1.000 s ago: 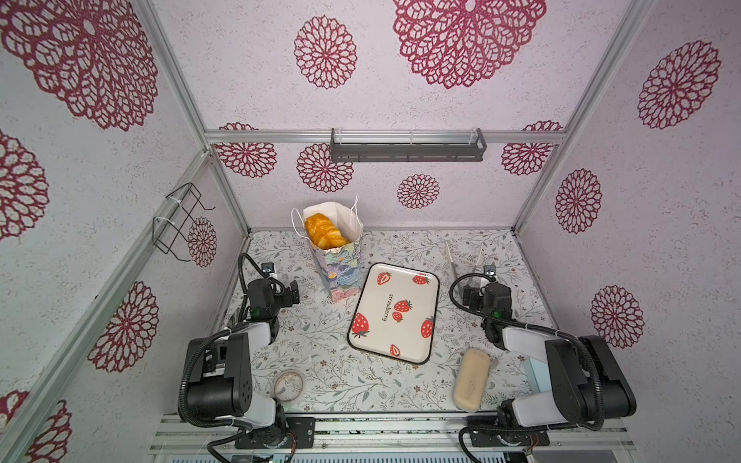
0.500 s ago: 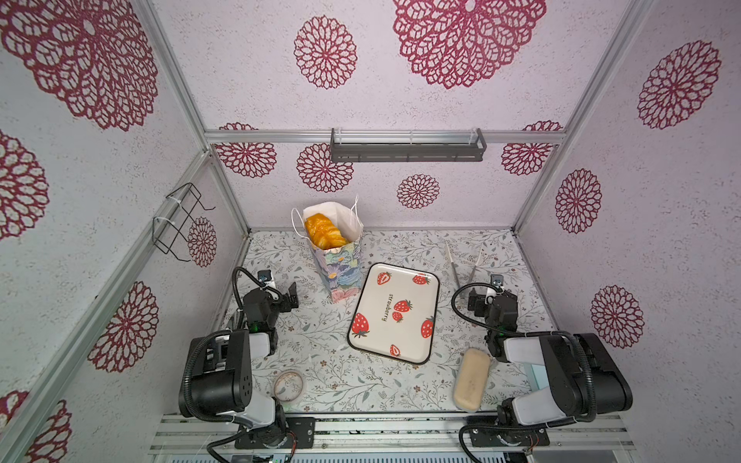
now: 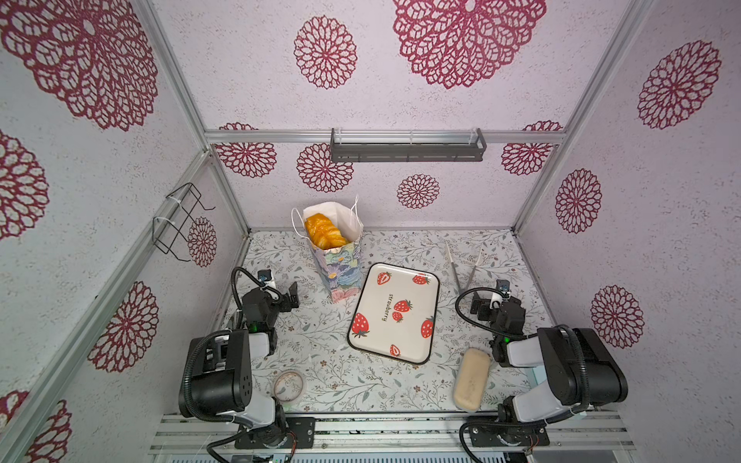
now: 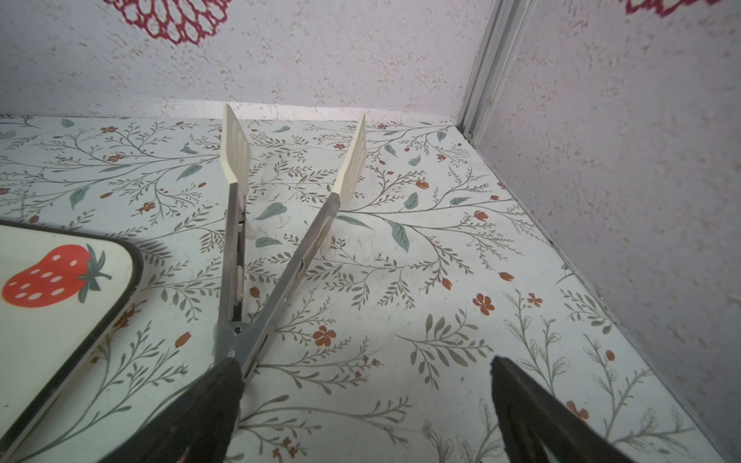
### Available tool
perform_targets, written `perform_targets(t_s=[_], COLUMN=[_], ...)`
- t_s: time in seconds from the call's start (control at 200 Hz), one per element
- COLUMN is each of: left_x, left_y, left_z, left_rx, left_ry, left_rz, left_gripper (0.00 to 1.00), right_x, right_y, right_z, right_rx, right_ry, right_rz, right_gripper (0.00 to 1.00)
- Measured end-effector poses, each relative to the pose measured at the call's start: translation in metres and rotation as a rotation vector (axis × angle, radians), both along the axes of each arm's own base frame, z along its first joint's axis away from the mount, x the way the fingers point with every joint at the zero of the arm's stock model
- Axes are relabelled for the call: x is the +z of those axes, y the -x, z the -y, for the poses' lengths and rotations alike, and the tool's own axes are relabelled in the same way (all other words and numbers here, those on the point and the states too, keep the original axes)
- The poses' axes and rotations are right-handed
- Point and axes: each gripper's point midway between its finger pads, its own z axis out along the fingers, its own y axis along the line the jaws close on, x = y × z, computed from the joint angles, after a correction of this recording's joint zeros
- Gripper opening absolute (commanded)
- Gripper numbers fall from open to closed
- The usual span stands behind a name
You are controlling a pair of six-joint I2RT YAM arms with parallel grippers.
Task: Pack bread into a paper bag
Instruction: Reset both arms
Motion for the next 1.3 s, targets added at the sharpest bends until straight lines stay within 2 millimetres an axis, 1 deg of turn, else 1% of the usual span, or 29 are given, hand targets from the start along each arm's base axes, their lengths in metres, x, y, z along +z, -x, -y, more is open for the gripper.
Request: perform_targets(t_s=[0.41, 1.301], left_x=[0.0035, 0.0033], left_y=[-0.0011, -0.0009], left_z=[-0.0002, -0.002], left_rx=[0.0, 0.012], left_ry=[-0.002, 0.013], left_rz=[0.015, 0.014], left_gripper=[0.97, 0.97], right_x=[0.003, 0.0076], right_y=[-0.0009, -0.0021], right_z=[-0.0018, -0.0018], right_rx=[0.008, 0.008], right_ry=[-0.01, -0.009], right_rz=[0.015, 0.034], right_gripper=[0.99, 0.99])
